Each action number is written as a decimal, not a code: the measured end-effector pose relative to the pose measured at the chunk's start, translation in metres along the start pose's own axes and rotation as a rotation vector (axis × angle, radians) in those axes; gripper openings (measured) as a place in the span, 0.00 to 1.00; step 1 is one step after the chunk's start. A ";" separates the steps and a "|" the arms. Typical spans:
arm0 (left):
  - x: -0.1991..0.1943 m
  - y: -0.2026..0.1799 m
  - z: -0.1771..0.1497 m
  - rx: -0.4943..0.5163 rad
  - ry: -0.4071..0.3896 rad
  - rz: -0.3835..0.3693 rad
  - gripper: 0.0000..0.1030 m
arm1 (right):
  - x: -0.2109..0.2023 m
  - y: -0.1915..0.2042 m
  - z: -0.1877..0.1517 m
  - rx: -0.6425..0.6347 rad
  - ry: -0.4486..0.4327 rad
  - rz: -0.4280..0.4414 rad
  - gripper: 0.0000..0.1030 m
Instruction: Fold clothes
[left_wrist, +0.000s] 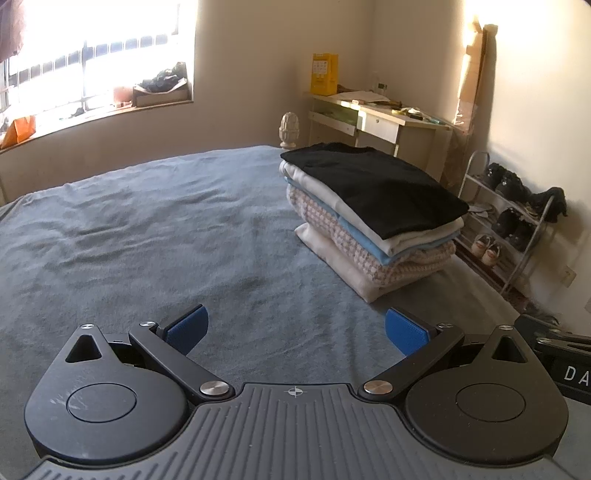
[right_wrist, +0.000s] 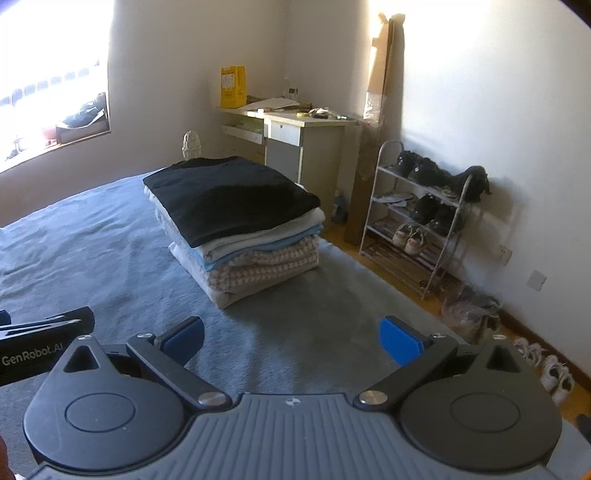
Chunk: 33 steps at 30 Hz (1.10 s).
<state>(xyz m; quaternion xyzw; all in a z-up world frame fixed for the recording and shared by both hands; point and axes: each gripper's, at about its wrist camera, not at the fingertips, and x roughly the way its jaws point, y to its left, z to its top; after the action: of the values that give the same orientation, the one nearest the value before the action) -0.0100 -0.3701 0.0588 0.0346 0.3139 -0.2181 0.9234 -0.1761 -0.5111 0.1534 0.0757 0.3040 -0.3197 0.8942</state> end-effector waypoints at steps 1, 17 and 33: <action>0.000 0.000 0.000 -0.001 0.001 -0.002 1.00 | 0.000 0.000 0.000 -0.003 -0.001 -0.001 1.00; -0.003 -0.004 -0.003 0.011 0.008 0.006 1.00 | -0.005 -0.001 -0.003 -0.024 -0.008 -0.018 1.00; -0.002 -0.008 -0.004 0.020 0.004 0.004 1.00 | -0.002 -0.001 -0.004 -0.039 -0.008 -0.039 1.00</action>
<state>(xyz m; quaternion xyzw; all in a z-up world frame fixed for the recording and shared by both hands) -0.0168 -0.3754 0.0577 0.0452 0.3137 -0.2194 0.9227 -0.1797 -0.5093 0.1514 0.0511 0.3080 -0.3312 0.8904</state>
